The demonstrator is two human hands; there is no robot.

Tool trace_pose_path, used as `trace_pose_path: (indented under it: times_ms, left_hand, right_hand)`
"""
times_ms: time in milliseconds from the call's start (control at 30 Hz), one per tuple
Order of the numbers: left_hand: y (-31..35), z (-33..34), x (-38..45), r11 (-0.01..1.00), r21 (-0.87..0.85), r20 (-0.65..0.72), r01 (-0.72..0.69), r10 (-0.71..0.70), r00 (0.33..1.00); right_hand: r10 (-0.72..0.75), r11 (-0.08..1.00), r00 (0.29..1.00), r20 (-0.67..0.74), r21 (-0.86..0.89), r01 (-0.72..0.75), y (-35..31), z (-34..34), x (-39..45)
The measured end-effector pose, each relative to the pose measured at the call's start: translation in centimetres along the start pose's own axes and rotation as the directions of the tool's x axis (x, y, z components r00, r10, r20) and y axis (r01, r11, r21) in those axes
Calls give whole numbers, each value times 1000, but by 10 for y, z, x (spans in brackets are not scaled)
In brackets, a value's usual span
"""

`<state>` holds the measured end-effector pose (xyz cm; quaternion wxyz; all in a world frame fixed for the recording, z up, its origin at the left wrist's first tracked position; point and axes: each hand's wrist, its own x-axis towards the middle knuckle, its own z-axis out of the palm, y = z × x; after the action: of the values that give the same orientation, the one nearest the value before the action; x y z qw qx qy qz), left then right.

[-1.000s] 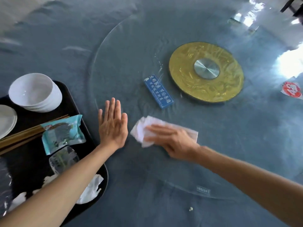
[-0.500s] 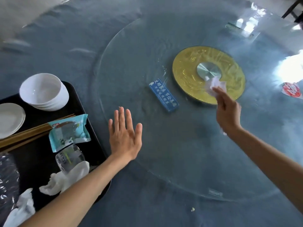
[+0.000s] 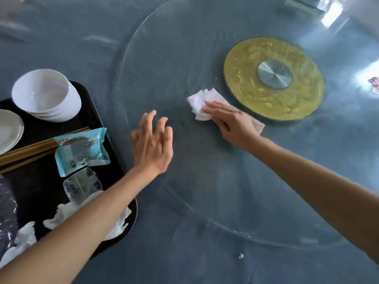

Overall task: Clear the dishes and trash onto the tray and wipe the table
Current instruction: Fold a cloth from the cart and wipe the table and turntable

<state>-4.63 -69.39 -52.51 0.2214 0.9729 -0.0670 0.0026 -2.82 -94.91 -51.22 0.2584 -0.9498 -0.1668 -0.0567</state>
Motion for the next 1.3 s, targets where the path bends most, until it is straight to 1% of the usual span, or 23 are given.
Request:
trace_pose_path:
  times_ms: [100, 167, 233, 300, 367, 433, 500, 533, 567, 600, 667, 733, 800, 867, 933, 1000, 1033, 1067, 1100, 1167, 1200, 1233, 1300]
  left_hand:
    - [-11, -2, 30, 999, 5, 59, -49, 49, 997]
    - [-22, -3, 42, 993, 63, 81, -97, 92, 992]
    - [-30, -1, 41, 980, 142, 129, -142, 124, 984]
    - [-29, 5, 31, 967, 200, 151, -156, 126, 980]
    - [-23, 10, 18, 968, 203, 140, -146, 119, 983]
    - [-17, 13, 7, 973, 194, 134, -127, 102, 986]
    - [-10, 15, -6, 977, 188, 127, -105, 82, 988]
    - [-5, 16, -12, 979, 184, 115, -91, 70, 991]
    - [0, 17, -18, 982, 174, 101, -76, 59, 993]
    - [6, 19, -24, 985, 164, 85, -63, 49, 995]
    - [15, 23, -34, 989, 144, 65, -40, 31, 997]
    - [20, 23, -40, 995, 96, 68, -36, 29, 997]
    - [17, 17, -39, 999, 14, 38, -38, 38, 999]
    - [11, 9, -31, 996, -64, -23, -65, 64, 998]
    - [6, 3, -20, 991, -94, -84, -92, 84, 993]
    - [2, 0, -5, 985, -107, -124, -136, 122, 985]
    - [-1, -1, 4, 983, -108, -137, -145, 130, 982]
    - [-6, -2, 12, 985, -96, -151, -142, 127, 980]
    - [-11, -2, 19, 990, -71, -148, -123, 112, 983]
    - [-19, 1, 28, 998, 5, -83, -62, 62, 995]
    - [-21, 4, 27, 998, 47, -42, -42, 44, 998]
    - [-21, 8, 25, 996, 80, -15, -32, 33, 999]
    - [-15, 15, 17, 993, 113, 3, -27, 27, 1000]
  right_hand:
    - [-154, 976, 979, 132, 172, 131, -62, 22, -85]
    - [-183, 960, 966, 185, 244, 135, -96, 27, -141]
    - [-78, 954, 986, 145, 300, 32, -112, 21, -180]
    - [128, 932, 992, -12, 342, -116, -106, 3, -190]
    - [304, 928, 920, -248, 296, -227, -78, -23, -175]
    - [457, 890, 791, -407, 213, -404, -28, -50, -141]
    - [640, 756, 653, -405, 181, -629, 22, -68, -100]
    - [704, 692, 607, -368, 166, -702, 40, -69, -81]
    - [724, 665, 595, -348, 125, -736, 51, -67, -64]
    - [714, 669, 612, -340, 72, -740, 54, -62, -48]
    - [619, 760, 724, -306, -3, -650, 42, -48, -25]
    - [461, 878, 861, -213, -33, -478, 17, -34, -28]
    - [277, 960, 957, -86, 0, -278, -23, -10, -62]
    - [87, 988, 993, 84, 118, -97, -74, 15, -112]
    - [-102, 959, 973, 209, 280, 41, -114, 26, -161]
    - [-123, 931, 970, 209, 363, 39, -121, 17, -195]
    - [-41, 932, 988, 152, 362, -17, -112, 6, -201]
    - [102, 935, 994, 46, 337, -112, -97, -7, -196]
    - [272, 921, 958, -96, 315, -230, -77, -21, -184]
    - [514, 855, 791, -332, 269, -443, -27, -50, -138]
    - [567, 822, 727, -388, 218, -525, -2, -61, -109]
    - [597, 794, 695, -401, 171, -583, 21, -67, -78]
    - [649, 745, 677, -349, 111, -657, 58, -67, -25]
